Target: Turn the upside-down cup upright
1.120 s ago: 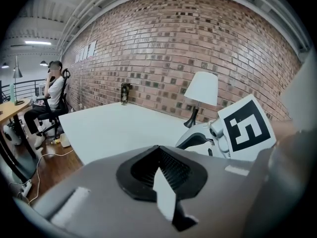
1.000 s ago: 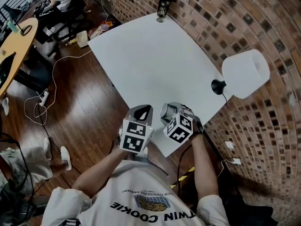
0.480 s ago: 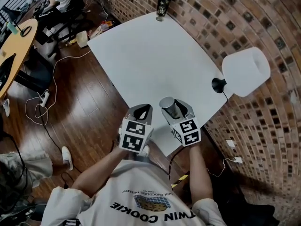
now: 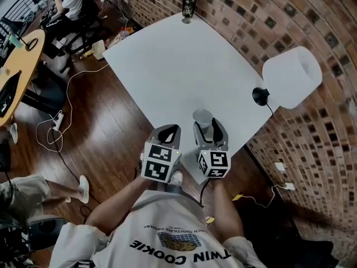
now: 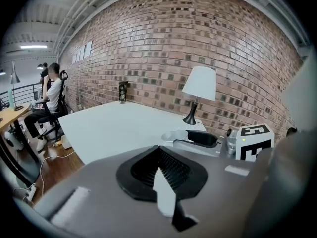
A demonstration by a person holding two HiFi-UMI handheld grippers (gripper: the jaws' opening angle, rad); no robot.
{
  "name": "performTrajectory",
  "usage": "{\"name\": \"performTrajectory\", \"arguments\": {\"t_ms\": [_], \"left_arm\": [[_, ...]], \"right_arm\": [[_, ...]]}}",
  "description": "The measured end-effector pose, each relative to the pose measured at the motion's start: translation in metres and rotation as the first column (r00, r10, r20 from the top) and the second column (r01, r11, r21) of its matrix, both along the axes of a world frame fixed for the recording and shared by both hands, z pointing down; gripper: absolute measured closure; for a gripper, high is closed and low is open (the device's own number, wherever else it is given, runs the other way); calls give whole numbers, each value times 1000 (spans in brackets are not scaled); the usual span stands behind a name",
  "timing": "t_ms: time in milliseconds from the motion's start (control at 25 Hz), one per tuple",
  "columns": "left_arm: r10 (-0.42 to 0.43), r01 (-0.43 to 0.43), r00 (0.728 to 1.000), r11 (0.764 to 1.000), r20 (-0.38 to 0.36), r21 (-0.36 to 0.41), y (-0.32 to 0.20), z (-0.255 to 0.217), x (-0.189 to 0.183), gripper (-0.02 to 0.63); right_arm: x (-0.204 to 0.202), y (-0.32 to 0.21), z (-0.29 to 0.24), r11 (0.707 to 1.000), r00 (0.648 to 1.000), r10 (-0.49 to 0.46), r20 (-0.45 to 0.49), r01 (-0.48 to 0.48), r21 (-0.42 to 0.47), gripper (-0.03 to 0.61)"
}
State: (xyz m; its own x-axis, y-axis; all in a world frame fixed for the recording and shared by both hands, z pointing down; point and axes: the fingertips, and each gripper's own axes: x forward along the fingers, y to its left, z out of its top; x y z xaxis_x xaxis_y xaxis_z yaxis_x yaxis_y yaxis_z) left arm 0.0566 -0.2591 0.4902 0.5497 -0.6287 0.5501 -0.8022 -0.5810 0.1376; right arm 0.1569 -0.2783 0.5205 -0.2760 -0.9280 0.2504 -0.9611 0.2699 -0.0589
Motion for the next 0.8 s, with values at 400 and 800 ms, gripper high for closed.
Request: {"name": "performTrajectory", "arguments": {"t_ms": [400, 800], "left_arm": [[10, -10, 1000, 1000, -1, 14, 12, -3, 19, 611], [-44, 44, 999, 999, -6, 23, 34, -8, 23, 611]], "right_arm": [[4, 30, 8, 999, 1000, -22, 2, 22, -46, 305], [13, 33, 12, 989, 995, -85, 58, 91, -116, 305]]}}
